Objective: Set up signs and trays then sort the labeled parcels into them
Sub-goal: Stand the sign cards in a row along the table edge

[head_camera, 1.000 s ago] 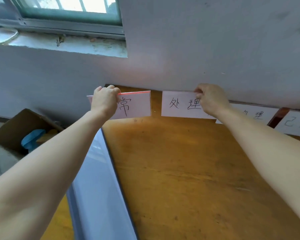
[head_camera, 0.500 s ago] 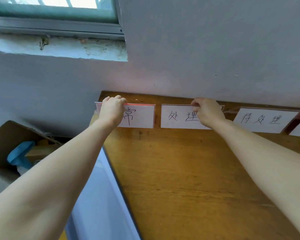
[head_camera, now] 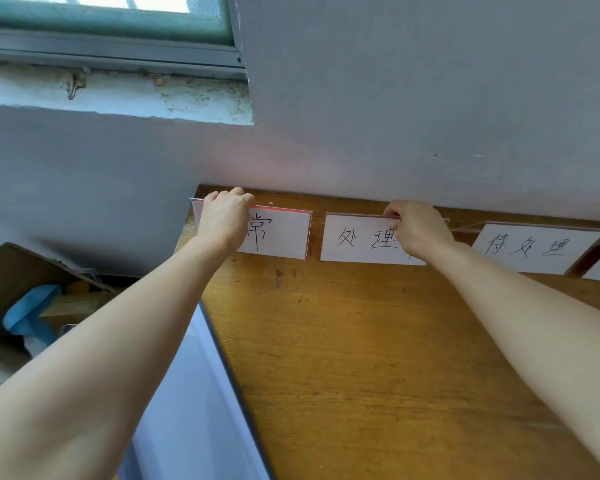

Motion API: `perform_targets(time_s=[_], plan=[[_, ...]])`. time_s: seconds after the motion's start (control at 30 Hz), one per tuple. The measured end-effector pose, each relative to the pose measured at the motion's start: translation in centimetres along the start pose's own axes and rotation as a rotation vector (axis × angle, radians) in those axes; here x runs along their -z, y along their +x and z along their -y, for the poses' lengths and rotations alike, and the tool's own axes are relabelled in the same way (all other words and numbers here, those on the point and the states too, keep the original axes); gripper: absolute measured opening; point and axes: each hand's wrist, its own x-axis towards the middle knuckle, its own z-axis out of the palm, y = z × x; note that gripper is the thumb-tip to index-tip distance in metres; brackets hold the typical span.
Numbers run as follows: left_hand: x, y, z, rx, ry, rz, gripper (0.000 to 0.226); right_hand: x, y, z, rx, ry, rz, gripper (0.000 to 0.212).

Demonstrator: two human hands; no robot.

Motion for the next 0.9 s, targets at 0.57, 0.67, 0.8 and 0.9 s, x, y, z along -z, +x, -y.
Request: perform_targets(time_s=[0.57,0.67,0.8,0.9], plan=[[1.6,-0.7,-9.3,-0.22,-0.108,-0.105,0.043,5.1,-2.0,-1.7,0.068,-0.027,-0.115,0.035],[1.2,-0.4,-13.4,-0.302,-0.119,-0.052,0.04,7.7,-3.4,-5.4,0.001,-0.084,-0.157,0.034],[0.5,-0.4,-17.8,-0.342,-0.097,-0.012,0.041,9.9,-5.0,-10.8,-0.104,-0.166,-0.164,0.033],[0.1,-0.4,-20.4,-0.329,-0.066,0.004,0.044,9.9,-5.4,-13.8,-0.133,-0.159,-0.128,0.034]])
